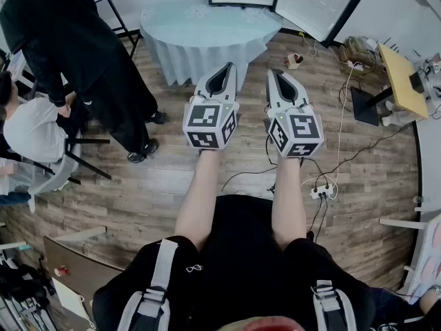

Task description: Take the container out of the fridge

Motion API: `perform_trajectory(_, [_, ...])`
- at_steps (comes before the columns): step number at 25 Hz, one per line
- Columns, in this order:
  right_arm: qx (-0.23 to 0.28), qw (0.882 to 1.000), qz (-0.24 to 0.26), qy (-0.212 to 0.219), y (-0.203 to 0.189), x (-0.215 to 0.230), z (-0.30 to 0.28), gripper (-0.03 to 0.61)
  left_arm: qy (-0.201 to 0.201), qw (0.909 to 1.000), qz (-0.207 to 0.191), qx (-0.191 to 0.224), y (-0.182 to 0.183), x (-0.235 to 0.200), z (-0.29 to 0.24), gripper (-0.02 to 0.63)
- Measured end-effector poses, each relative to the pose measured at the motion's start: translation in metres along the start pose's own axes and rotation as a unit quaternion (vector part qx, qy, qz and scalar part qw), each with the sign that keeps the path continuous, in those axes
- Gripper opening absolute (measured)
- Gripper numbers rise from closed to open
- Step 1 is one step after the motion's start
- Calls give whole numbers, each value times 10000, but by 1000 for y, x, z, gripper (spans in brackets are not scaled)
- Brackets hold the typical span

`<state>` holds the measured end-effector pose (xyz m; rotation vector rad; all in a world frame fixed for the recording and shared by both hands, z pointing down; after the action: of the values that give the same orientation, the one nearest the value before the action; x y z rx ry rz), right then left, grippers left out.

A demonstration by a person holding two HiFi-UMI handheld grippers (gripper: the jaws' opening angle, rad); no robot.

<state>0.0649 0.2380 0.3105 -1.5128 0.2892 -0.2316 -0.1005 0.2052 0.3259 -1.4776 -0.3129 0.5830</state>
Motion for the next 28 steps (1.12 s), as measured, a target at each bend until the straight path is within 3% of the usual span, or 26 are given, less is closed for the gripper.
perform_trajectory(28, [37, 10000, -79, 10, -6, 7, -1, 3, 34, 10000, -28, -21, -2, 7, 0, 0])
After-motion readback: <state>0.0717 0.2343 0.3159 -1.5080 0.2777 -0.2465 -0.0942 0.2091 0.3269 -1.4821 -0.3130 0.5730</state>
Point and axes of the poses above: the fingertips, and each gripper's own axes: z backward along the fingers, x to its right, y out of its top, the point moved 9 cm from there along z, backward along the fingers, and after that the axes turned 1 degree about x, right-handed, at the moved point
